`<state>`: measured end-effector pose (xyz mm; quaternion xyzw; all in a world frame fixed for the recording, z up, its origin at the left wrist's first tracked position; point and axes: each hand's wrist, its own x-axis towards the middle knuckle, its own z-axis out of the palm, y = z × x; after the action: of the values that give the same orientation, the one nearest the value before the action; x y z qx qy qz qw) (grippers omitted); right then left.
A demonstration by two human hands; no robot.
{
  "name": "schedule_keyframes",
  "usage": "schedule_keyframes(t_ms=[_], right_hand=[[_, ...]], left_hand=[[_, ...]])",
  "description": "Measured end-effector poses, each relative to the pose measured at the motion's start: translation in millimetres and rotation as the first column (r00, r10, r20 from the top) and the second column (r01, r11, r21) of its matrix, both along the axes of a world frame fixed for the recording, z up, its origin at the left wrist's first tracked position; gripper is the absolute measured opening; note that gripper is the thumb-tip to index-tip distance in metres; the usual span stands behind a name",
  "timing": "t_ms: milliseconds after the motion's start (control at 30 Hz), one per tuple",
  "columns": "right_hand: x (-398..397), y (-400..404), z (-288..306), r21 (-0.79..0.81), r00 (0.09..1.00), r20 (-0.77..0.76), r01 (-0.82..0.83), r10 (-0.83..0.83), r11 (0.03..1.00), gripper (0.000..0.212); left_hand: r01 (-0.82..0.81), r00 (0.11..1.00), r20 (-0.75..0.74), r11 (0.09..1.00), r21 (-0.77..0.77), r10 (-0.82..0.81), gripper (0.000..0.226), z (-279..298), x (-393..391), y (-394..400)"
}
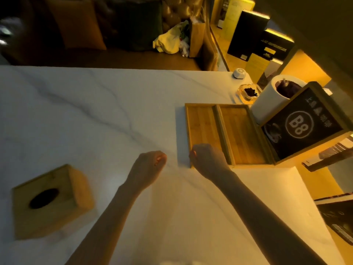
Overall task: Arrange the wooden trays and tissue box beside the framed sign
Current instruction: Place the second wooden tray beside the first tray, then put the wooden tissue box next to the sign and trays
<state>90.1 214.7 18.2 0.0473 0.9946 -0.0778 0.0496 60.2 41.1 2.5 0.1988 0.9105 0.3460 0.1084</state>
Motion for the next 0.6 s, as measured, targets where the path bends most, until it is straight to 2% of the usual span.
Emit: schedule_keyframes(t_ms=[100,233,300,367,433,500,600], right_hand=[[-16,-39,13,-0.085,0.989,-0.100,-0.122,0.113,0.989,0.030],[-29,-92,26,-0.178,0.950,-0.188,-0.282,0.249,0.943,0.031],[-32,-119,25,-0.233,0.929,-0.215,-0.350,0.303,0.908,0.031],[-33,-148,19,-0.310,0.918,-0.232,-0.383,0.321,0.870,0.029],[-32,-169,9,-0.410,0.925,-0.218,-0.377,0.312,0.830,0.028],[-32,-193,-3,-0.511,0.929,-0.152,-0.366,0.338,0.778,0.034],[-37,-219,-13,-0.668,0.913,-0.001,-0.304,0.408,0.679,0.049]], left_hand=[[-0.142,0.988,-0.057,0.990,0.025,0.143,0.022,19,3,-41],[-0.328,0.928,-0.165,0.943,0.062,0.334,0.021,36,18,-96],[-0.446,0.878,-0.145,0.890,0.091,0.455,0.020,34,26,-123],[-0.592,0.786,-0.109,0.792,0.150,0.608,0.017,28,37,-150],[-0.683,0.696,-0.151,0.712,0.160,0.702,0.016,18,48,-169],[-0.755,0.622,-0.182,0.645,0.119,0.761,0.026,5,63,-187],[-0.840,0.532,-0.064,0.536,0.087,0.844,0.047,-12,82,-198]])
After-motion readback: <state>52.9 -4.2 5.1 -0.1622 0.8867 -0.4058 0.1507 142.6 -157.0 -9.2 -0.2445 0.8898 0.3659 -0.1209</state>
